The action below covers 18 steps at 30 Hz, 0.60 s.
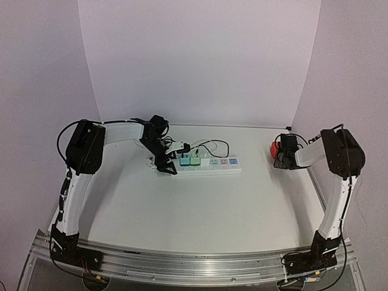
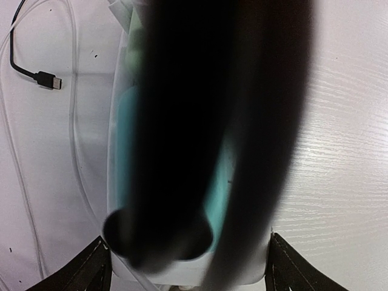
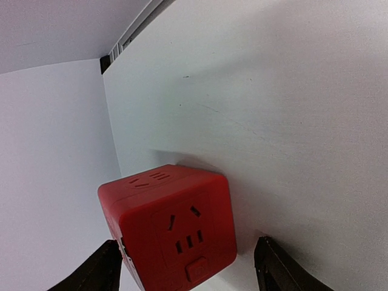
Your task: Pull the plug off the socket
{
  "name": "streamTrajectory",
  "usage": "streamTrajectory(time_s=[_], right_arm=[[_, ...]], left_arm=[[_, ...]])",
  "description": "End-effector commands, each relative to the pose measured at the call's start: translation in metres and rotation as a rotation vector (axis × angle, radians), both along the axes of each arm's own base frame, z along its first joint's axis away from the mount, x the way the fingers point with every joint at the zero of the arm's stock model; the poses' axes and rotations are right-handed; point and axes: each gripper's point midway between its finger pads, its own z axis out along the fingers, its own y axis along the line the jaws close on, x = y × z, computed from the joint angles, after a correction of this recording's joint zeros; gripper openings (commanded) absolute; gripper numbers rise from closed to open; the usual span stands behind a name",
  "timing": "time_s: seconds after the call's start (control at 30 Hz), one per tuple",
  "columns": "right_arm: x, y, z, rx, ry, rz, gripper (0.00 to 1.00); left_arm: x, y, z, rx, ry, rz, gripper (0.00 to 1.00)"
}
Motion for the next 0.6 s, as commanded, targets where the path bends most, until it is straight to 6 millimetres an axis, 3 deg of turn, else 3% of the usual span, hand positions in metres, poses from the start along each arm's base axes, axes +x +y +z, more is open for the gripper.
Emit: streamTrajectory(time_s=[0.0,0.13,0.33,0.47,0.53,0.57], right_arm=[[-0.010,0.011,0.013,-0.035,0.107,0.091,0.75],[-0.007,0.009,0.059,-0.143,0.101,0.148,0.76],[-0.007,0.015,0.106,-0.302,0.099,0.273,0.76],[0.006,0.053,0.140,-0.504,0.049,0.557,0.74],[0.013,0.086,0.155,-0.639,-0.006,0.761,0.73],[0.014,0.112,0.164,-0.748,-0.052,0.904,0.72]], left_arm=[[-0.002,0.015,-0.035,0.084,0.060,0.032,0.00],[-0.003,0.016,-0.036,0.087,0.061,0.031,0.00],[0.000,0.017,-0.037,0.098,0.031,0.006,0.00],[0.000,0.017,-0.037,0.105,0.001,-0.044,0.00],[-0.001,0.017,-0.038,0.105,-0.006,-0.070,0.00],[-0.001,0.017,-0.039,0.106,-0.010,-0.083,0.00]])
